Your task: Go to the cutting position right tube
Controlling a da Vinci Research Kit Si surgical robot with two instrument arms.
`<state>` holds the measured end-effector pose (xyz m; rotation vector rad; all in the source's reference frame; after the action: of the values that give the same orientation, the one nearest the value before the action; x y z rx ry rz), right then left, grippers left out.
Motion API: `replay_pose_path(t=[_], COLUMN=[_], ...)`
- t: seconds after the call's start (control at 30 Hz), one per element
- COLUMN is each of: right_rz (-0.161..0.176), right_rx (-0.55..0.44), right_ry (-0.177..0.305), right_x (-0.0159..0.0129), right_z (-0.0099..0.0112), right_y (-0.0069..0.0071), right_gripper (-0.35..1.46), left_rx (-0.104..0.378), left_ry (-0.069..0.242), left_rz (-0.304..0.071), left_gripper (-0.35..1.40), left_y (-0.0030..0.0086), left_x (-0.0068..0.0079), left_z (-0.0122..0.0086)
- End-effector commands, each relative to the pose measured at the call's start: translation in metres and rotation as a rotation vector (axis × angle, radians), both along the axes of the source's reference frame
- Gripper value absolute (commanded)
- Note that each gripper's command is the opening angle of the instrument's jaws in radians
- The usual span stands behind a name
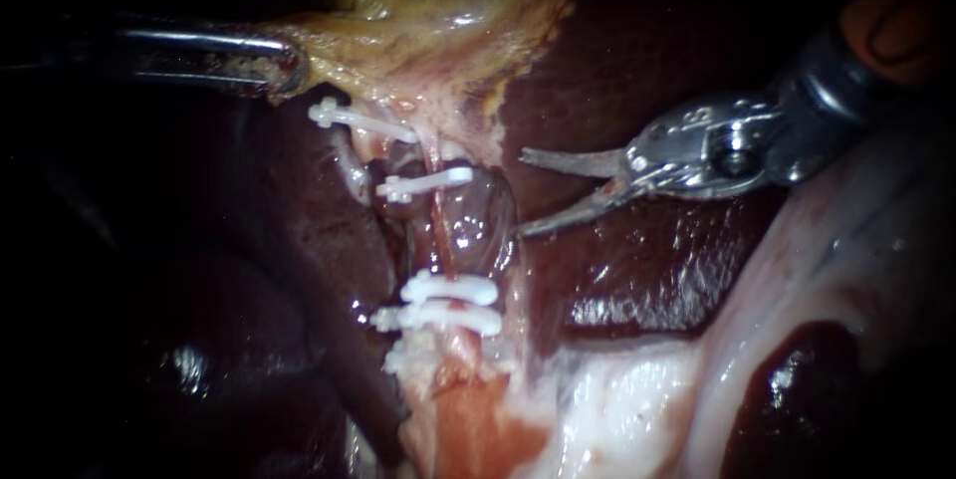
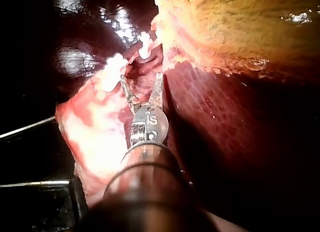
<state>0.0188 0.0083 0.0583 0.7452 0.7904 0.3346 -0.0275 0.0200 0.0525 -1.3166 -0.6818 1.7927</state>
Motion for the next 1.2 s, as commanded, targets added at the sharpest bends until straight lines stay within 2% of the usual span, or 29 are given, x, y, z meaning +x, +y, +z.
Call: replay_pose_path(t=[0.03,0.2,0.37,0.5,0.6,0.67,0.8,0.97,1.1,1.2], right_rz=[0.001,0.013,0.0,-0.007,0.005,0.025,0.043,0.047,0.047,0.04], right_rx=[0.008,0.058,0.077,0.08,0.084,0.094,0.11,0.13,0.177,0.194], right_ry=[0.0,0.019,0.024,0.022,0.041,0.079,0.112,0.12,0.143,0.181], right_x=[0.0004,0.003,0.0053,0.0072,0.0088,0.0096,0.0103,0.0104,0.0104,0.0107], right_z=[0.0002,0.0013,0.0027,0.0037,0.0042,0.0043,0.0043,0.0042,0.0032,0.0019], right_y=[-0.0002,-0.0015,-0.0025,-0.0028,-0.0029,-0.0028,-0.0027,-0.0026,-0.0026,-0.0029], right_gripper=[1.36,1.38,1.38,1.4,1.41,1.43,1.43,1.43,1.43,1.43], left_rx=[0.0,0.0,0.0,0.0,0.0,0.0,0.0,0.0,0.0,0.0], left_ry=[0.0,0.0,0.0,0.0,0.0,0.0,0.0,0.0,0.0,0.0], left_rz=[0.0,0.0,0.0,0.0,0.0,-0.001,-0.001,-0.001,-0.001,-0.001], left_gripper=[-0.35,-0.35,-0.35,-0.35,-0.35,-0.35,-0.35,-0.35,-0.35,-0.35], left_y=[0.0,0.0,0.0,0.0,0.0,0.0,0.0,0.0,0.0,0.0], left_x=[0.0,0.0,0.0,-0.0001,-0.0001,-0.0001,-0.0002,-0.0002,-0.0002,-0.0002], left_z=[0.0,0.0,0.0,0.0,0.0,0.0,0.0,0.0,0.0,0.0])
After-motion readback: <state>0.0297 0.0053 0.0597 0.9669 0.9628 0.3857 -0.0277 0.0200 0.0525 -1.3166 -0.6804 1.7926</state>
